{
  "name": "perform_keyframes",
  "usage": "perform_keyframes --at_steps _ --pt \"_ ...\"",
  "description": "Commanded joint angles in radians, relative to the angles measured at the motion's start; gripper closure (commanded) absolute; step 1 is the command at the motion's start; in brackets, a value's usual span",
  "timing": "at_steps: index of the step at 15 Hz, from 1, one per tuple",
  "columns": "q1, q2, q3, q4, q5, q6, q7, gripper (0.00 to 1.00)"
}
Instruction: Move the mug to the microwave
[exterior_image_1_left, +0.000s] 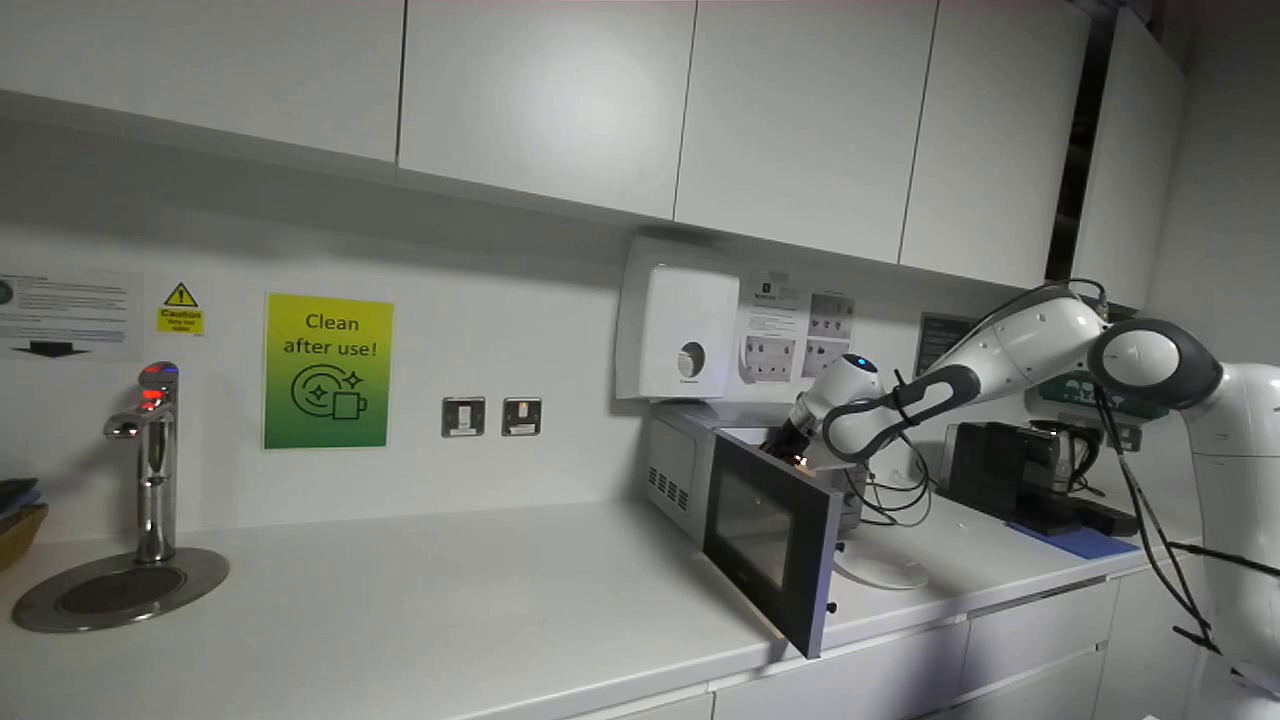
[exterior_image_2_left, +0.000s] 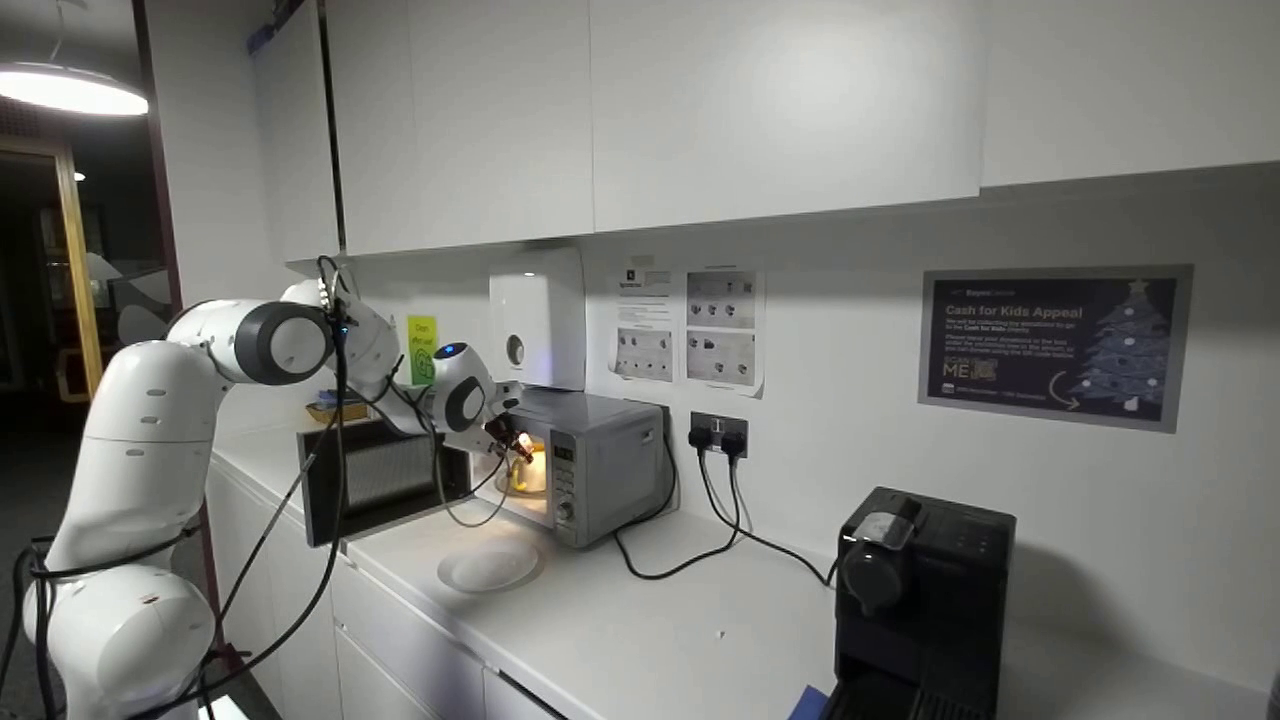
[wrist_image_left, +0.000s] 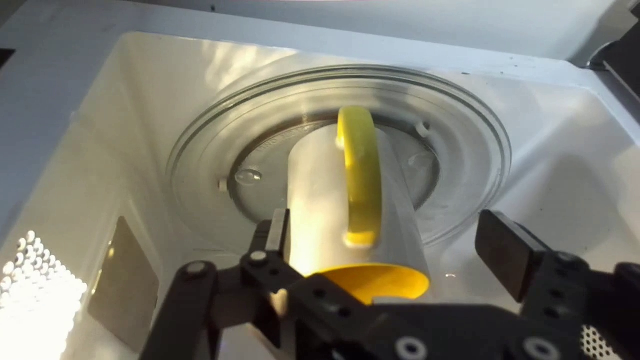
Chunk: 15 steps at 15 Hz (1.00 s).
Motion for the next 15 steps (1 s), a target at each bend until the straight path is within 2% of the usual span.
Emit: perform_keyframes --at_steps 1,10,13,15 --pt "0.017 -0.033 -0.012 -0.019 0.035 -0.017 -0.038 0.00" --pt "0.033 -0.107 -0.015 -0.135 0.033 -0.013 -0.014 0.00" --pt "0.026 -0.156 -0.004 -0.189 0.058 -0.039 -0.017 0.05" --pt "0.023 -0.182 -0.002 -0.217 0.074 -0.048 -0.021 0.12"
